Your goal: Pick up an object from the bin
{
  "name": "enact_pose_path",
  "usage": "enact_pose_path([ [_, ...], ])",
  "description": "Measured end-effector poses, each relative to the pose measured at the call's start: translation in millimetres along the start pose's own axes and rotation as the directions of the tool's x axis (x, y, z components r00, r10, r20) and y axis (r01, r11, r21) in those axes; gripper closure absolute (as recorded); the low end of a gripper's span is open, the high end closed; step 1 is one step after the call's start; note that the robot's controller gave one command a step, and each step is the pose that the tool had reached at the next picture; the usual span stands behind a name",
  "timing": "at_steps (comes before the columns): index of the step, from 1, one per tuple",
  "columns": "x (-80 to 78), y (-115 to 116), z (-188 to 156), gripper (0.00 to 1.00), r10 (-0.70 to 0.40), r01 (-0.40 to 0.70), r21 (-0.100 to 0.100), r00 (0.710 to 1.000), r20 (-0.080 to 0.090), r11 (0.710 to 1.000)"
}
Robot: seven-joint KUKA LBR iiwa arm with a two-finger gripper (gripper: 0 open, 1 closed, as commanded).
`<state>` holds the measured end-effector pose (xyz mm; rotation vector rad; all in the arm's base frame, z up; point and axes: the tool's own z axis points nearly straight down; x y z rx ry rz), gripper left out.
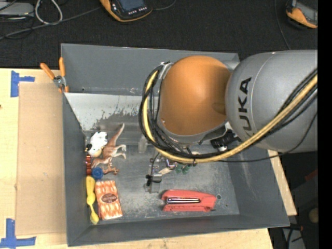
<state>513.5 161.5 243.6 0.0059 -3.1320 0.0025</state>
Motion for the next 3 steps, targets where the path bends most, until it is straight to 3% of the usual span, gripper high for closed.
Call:
enact_pose_path([
  [1,-1.5,-1,-5,0.00,0.005,-0.005,-0.002,1.000,0.008,1.000],
  [2,14.3,-24,26,0.00,-0.180,0.180,-0.001,0.984,0.009,0.984],
  [3,13.9,-42,45,0.00,-0.243,0.243,0.000,0.970,0.006,0.970],
])
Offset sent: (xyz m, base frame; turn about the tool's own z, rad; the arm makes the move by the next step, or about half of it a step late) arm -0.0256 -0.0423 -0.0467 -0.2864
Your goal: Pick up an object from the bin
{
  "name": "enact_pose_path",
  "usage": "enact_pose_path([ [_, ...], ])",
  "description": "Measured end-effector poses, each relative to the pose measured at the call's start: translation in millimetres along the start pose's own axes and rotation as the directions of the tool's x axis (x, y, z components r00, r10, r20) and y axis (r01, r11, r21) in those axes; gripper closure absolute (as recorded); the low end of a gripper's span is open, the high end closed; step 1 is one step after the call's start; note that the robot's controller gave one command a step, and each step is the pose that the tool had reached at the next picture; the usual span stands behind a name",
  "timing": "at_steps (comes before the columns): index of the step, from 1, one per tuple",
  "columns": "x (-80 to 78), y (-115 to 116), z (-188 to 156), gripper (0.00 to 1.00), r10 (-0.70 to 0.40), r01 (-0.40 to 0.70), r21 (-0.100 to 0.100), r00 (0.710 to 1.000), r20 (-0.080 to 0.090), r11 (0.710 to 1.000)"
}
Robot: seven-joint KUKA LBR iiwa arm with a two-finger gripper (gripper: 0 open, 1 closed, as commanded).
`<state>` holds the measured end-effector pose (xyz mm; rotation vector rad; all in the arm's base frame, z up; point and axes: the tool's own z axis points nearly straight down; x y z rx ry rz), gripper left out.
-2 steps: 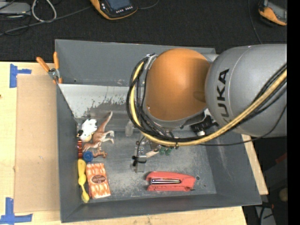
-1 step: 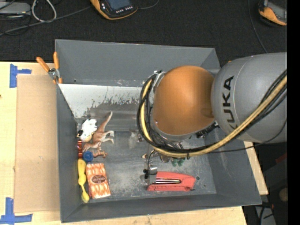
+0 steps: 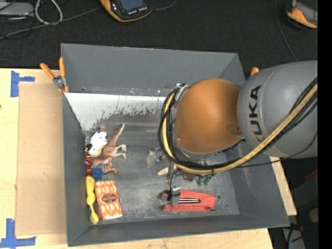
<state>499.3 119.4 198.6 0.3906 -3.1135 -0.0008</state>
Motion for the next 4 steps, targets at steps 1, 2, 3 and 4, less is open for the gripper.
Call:
enact_pose_path([
  [1,-5.5,-23,33,0.00,0.118,-0.118,0.000,0.993,-0.001,0.993],
  [2,3.8,-45,30,0.00,-0.057,0.057,0.000,0.998,-0.002,0.998],
  [3,21.0,-92,41,0.00,0.053,-0.053,-0.001,0.999,-0.008,0.999],
  [4,44.1,-76,64,0.00,0.165,-0.165,-0.002,0.986,-0.006,0.986],
])
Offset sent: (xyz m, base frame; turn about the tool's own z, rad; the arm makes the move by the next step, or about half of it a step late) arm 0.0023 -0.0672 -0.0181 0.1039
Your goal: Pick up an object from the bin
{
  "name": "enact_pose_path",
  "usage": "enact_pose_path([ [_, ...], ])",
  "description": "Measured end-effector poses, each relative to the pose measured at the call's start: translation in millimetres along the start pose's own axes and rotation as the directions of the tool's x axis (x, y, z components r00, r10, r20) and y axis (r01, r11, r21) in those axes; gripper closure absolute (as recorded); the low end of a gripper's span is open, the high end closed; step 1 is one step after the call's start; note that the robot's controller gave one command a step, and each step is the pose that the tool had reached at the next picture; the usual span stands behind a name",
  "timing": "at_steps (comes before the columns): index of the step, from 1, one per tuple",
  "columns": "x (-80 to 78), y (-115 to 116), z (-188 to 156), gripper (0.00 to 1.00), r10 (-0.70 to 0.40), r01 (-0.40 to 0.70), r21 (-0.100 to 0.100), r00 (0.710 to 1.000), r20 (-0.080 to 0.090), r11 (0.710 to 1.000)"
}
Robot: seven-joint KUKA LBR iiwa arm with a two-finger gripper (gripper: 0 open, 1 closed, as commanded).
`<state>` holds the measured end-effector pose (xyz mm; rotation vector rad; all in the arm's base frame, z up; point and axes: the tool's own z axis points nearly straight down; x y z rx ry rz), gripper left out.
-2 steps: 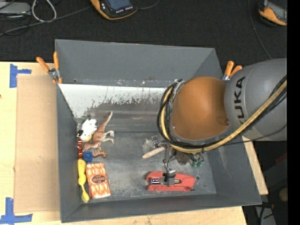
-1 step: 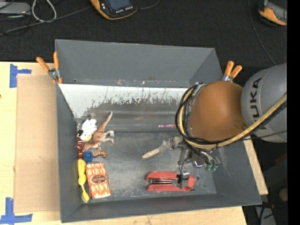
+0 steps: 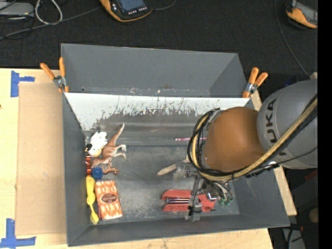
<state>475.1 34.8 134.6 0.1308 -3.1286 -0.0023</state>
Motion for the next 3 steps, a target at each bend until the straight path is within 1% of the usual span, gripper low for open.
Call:
enact_pose_path([
  [1,-4.6,1,51,0.00,-0.069,0.069,0.001,0.998,0.002,0.998],
  [2,-39.1,-25,60,1.00,0.122,-0.122,-0.001,0.992,0.004,0.992],
  [3,-39.1,-25,60,1.00,0.124,-0.124,-0.001,0.992,0.004,0.992],
])
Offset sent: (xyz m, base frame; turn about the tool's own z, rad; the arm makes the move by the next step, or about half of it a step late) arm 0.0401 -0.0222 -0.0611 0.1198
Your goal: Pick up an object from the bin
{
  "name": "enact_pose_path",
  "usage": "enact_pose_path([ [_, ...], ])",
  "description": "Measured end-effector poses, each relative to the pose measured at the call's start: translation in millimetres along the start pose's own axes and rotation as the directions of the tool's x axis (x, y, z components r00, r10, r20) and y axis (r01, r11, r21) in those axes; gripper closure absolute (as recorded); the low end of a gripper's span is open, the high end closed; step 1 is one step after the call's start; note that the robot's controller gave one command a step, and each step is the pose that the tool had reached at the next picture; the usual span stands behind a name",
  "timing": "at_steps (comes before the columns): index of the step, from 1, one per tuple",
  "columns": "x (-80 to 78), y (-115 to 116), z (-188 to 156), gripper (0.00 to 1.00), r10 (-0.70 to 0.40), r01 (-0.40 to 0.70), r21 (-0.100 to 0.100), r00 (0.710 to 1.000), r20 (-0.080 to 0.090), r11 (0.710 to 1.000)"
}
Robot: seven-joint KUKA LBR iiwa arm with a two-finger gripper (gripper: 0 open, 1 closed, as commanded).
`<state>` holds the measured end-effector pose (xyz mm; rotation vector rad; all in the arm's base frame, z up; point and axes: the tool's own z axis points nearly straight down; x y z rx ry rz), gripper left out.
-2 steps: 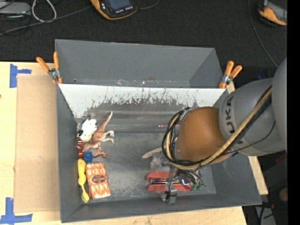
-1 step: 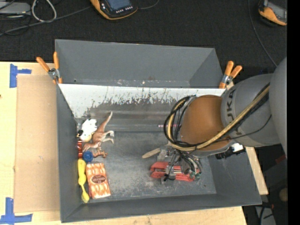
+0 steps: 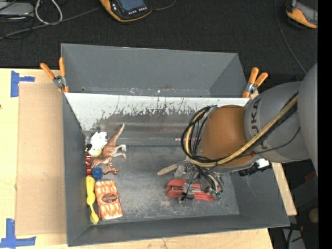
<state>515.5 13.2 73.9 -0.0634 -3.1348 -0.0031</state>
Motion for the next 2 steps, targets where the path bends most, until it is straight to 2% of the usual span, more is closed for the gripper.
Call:
enact_pose_path([
  [1,8.6,-14,-79,1.00,-0.018,0.018,0.000,1.000,-0.007,1.000],
  [2,22.6,4,-147,1.00,-0.008,0.008,-0.001,1.000,-0.008,1.000],
])
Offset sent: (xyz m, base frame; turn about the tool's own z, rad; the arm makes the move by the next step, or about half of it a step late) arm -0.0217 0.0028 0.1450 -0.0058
